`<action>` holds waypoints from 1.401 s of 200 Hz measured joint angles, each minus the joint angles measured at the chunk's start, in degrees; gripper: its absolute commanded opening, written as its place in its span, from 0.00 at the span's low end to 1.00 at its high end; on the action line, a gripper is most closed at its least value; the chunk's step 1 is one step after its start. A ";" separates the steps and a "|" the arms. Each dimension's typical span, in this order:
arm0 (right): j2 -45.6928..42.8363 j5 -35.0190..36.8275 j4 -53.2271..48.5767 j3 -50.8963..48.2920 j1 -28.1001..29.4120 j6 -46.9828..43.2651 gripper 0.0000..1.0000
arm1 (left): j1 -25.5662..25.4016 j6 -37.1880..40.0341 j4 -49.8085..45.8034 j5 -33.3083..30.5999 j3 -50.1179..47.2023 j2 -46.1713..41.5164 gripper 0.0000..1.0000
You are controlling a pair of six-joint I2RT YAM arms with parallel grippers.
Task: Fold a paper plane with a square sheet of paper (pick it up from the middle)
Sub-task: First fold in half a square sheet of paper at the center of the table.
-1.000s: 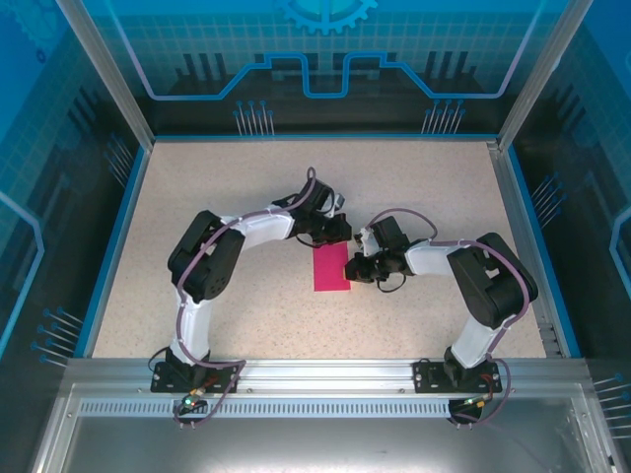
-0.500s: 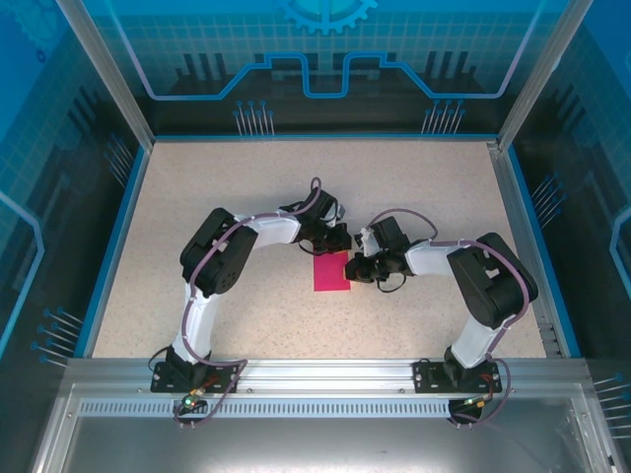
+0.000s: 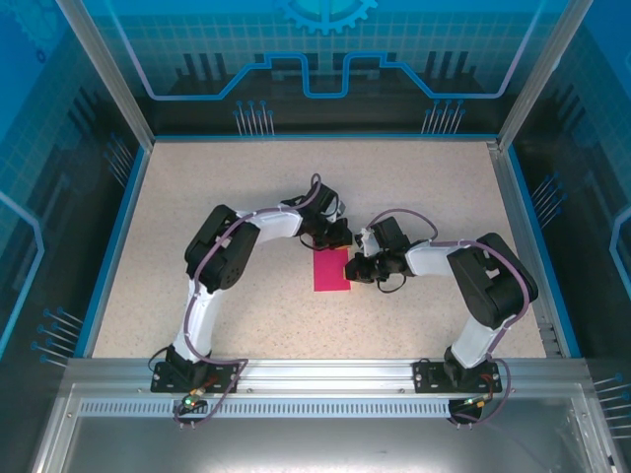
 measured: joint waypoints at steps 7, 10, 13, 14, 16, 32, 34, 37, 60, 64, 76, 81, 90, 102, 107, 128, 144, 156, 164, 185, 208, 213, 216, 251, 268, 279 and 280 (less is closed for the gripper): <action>0.00 0.00 0.02 0.00 0.00 0.00 0.05 | 0.11 0.02 -0.96 0.31 1.05 0.55 0.09; 0.00 0.00 0.00 0.00 0.00 0.00 0.05 | 0.17 0.04 -1.29 0.37 1.42 0.79 0.09; 0.00 0.00 0.00 0.00 0.00 0.00 0.05 | 0.20 0.07 -1.62 0.44 1.79 0.96 0.09; 0.00 0.00 0.02 -0.02 0.00 0.00 0.05 | 0.22 0.07 -1.68 0.46 1.97 1.07 0.09; 0.00 0.00 0.02 -0.04 0.00 -0.02 0.05 | 0.24 0.13 -2.01 0.55 2.25 1.20 0.09; -0.04 0.02 0.20 -0.17 0.00 0.00 0.05 | 0.39 0.26 -3.39 0.81 3.58 1.88 0.09; -0.07 0.02 0.20 -0.17 0.00 0.00 0.05 | 0.42 0.28 -3.50 0.83 3.72 1.95 0.09; -0.07 0.00 0.24 -0.22 0.00 0.00 0.05 | 0.46 0.31 -3.82 0.87 3.91 2.03 0.09; -0.17 0.04 0.50 -0.39 0.00 0.00 0.05 | 0.74 0.61 -4.81 1.29 5.35 2.84 0.09; -0.17 0.04 0.50 -0.39 0.00 -0.02 0.05 | 0.81 0.81 -5.01 1.46 5.55 2.97 0.09; -0.17 0.04 0.55 -0.39 0.00 0.00 0.05 | 1.01 1.33 -5.22 1.60 6.21 3.32 0.09; -0.17 0.02 0.61 -0.44 0.00 -0.02 0.05 | 1.09 1.51 -5.20 1.55 6.51 3.50 0.09; -0.17 0.02 0.66 -0.48 0.00 0.00 0.05 | 1.42 1.64 -5.20 1.60 7.17 3.91 0.09; -0.17 0.02 0.66 -0.48 0.00 0.00 0.05 | 1.79 1.81 -5.11 1.38 7.74 4.22 0.09; -0.17 0.02 0.66 -0.48 0.00 0.00 0.05 | 1.99 1.92 -4.92 1.01 7.96 4.31 0.09; -0.17 0.02 0.68 -0.48 0.00 0.00 0.05 | 3.39 2.40 -3.82 -0.11 8.83 4.92 0.09; -0.17 0.02 0.68 -0.48 0.00 0.00 0.05 | 4.50 2.93 -2.75 -0.74 8.83 4.98 0.09; -0.17 0.02 0.70 -0.48 0.00 0.00 0.05 | 5.42 3.02 -1.95 -1.49 8.98 5.14 0.09; -0.17 0.00 0.70 -0.48 0.00 0.00 0.05 | 5.95 3.02 -1.62 -1.57 9.33 5.49 0.09; -0.17 0.00 0.74 -0.50 0.00 0.00 0.05 | 6.43 3.17 -2.10 -1.14 10.73 6.38 0.09; -0.22 -0.02 0.79 -0.50 0.00 0.00 0.05 | 6.49 3.45 -2.14 -2.10 13.03 7.54 0.11; -0.28 -0.02 0.79 -0.50 0.00 0.00 0.06 | 6.60 3.45 -2.16 -2.49 13.38 7.56 0.13; -0.35 -0.02 0.79 -0.50 0.00 0.02 0.06 | 6.64 3.48 -2.14 -2.62 13.44 7.56 0.14; -2.34 0.28 -2.19 -0.50 0.04 1.03 0.17 | 8.04 3.50 -2.12 -4.70 11.67 4.70 0.31; -5.16 0.83 -4.66 -0.44 0.07 1.62 0.26 | 9.44 2.71 -1.64 -5.60 6.29 -0.83 0.36; -7.85 2.03 -6.10 0.26 0.07 1.86 0.28 | 10.47 2.21 -1.18 -6.25 2.27 -5.16 0.39; -8.00 2.08 -6.16 0.33 0.07 1.84 0.28 | 10.60 2.01 -1.16 -6.34 1.70 -5.77 0.39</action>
